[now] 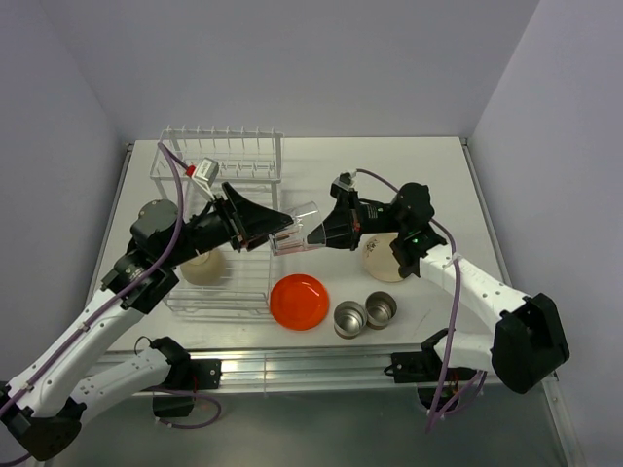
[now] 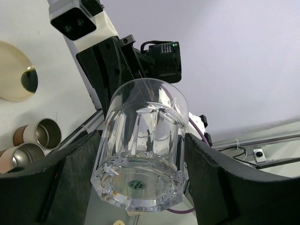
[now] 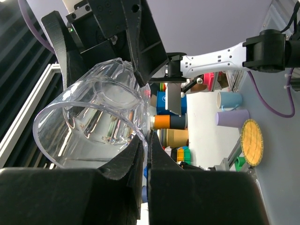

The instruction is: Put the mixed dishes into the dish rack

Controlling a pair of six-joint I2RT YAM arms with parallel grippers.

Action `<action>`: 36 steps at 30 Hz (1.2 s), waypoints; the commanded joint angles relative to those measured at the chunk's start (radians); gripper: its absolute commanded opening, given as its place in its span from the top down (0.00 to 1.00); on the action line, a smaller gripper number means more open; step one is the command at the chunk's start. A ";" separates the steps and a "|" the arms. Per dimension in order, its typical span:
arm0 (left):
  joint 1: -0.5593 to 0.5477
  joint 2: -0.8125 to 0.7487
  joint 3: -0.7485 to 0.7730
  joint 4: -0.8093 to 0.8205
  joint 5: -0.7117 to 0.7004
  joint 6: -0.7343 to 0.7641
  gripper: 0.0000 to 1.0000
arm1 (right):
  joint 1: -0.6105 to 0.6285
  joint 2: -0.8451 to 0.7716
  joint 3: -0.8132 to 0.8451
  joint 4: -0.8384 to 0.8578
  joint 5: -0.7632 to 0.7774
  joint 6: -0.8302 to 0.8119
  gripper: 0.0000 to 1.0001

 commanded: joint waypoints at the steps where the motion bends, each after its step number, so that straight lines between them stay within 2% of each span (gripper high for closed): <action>1: 0.002 -0.027 -0.018 0.087 0.019 -0.035 0.25 | 0.005 0.003 0.032 0.080 0.004 0.008 1.00; 3: 0.002 -0.034 -0.029 0.098 0.022 -0.041 0.20 | 0.005 0.009 0.034 0.092 0.010 0.016 1.00; 10: 0.004 -0.054 -0.041 0.100 0.022 -0.043 0.14 | 0.005 0.023 0.032 0.141 0.015 0.050 1.00; 17: 0.002 -0.049 -0.052 0.110 0.028 -0.050 0.14 | 0.005 0.024 0.029 0.137 0.013 0.048 1.00; 25: 0.004 -0.031 -0.050 0.150 0.039 -0.049 0.20 | 0.007 0.030 0.041 0.124 0.015 0.042 1.00; 26: 0.004 -0.031 -0.049 0.150 0.039 -0.047 0.23 | 0.005 0.030 0.043 0.123 0.015 0.039 1.00; 29: 0.004 -0.021 -0.046 0.152 0.044 -0.046 0.54 | 0.005 0.030 0.046 0.112 0.015 0.027 1.00; 30: 0.004 -0.020 -0.044 0.150 0.044 -0.044 0.77 | 0.005 0.029 0.050 0.088 0.013 0.018 0.98; 31: 0.004 -0.020 -0.043 0.149 0.045 -0.043 0.88 | 0.005 0.027 0.053 0.065 0.013 -0.016 0.94; 32: 0.004 -0.020 -0.038 0.126 0.035 -0.032 0.98 | 0.005 0.024 0.061 0.031 0.013 -0.040 0.85; 33: 0.004 -0.023 -0.029 0.112 0.029 -0.026 1.00 | 0.005 0.018 0.076 -0.034 0.013 -0.089 0.80; 34: 0.004 -0.027 -0.027 0.082 0.021 -0.018 1.00 | 0.005 0.017 0.084 -0.064 0.015 -0.112 0.68; 36: 0.004 -0.049 -0.023 0.025 -0.010 -0.001 1.00 | 0.004 0.010 0.101 -0.134 0.021 -0.146 0.57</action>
